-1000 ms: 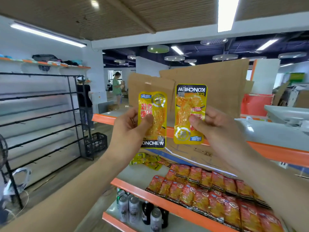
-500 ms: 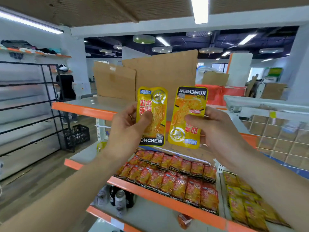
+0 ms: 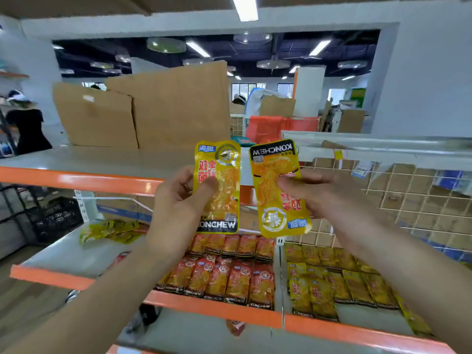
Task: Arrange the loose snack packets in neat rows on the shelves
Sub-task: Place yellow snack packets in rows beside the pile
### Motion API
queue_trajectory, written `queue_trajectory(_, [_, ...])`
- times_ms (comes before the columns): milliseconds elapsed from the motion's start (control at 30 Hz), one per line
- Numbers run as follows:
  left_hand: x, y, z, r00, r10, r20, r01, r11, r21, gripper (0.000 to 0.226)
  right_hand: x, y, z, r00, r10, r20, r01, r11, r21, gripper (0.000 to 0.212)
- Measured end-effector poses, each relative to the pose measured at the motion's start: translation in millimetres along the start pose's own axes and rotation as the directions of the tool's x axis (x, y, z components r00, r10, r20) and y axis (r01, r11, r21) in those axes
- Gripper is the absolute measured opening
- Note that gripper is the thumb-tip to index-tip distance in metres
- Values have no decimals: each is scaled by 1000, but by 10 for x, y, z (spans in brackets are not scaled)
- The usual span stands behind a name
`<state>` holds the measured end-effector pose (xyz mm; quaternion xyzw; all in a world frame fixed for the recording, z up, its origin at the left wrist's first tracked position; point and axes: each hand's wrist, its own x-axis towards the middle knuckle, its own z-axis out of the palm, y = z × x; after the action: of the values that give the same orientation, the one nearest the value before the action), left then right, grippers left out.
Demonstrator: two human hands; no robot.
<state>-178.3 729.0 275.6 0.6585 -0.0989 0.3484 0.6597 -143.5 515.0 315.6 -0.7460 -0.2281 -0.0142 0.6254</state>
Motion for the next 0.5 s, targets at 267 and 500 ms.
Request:
queue_trajectory(267, [295, -194, 484, 990, -46, 136, 60, 993, -106, 13, 62, 67, -412, 972, 106, -210, -84, 990, 110, 14])
queue_trajectory(500, [447, -359, 914, 969, -51, 240, 93, 981, -167, 25, -17, 81, -795, 982, 39, -186, -34, 999, 31, 19])
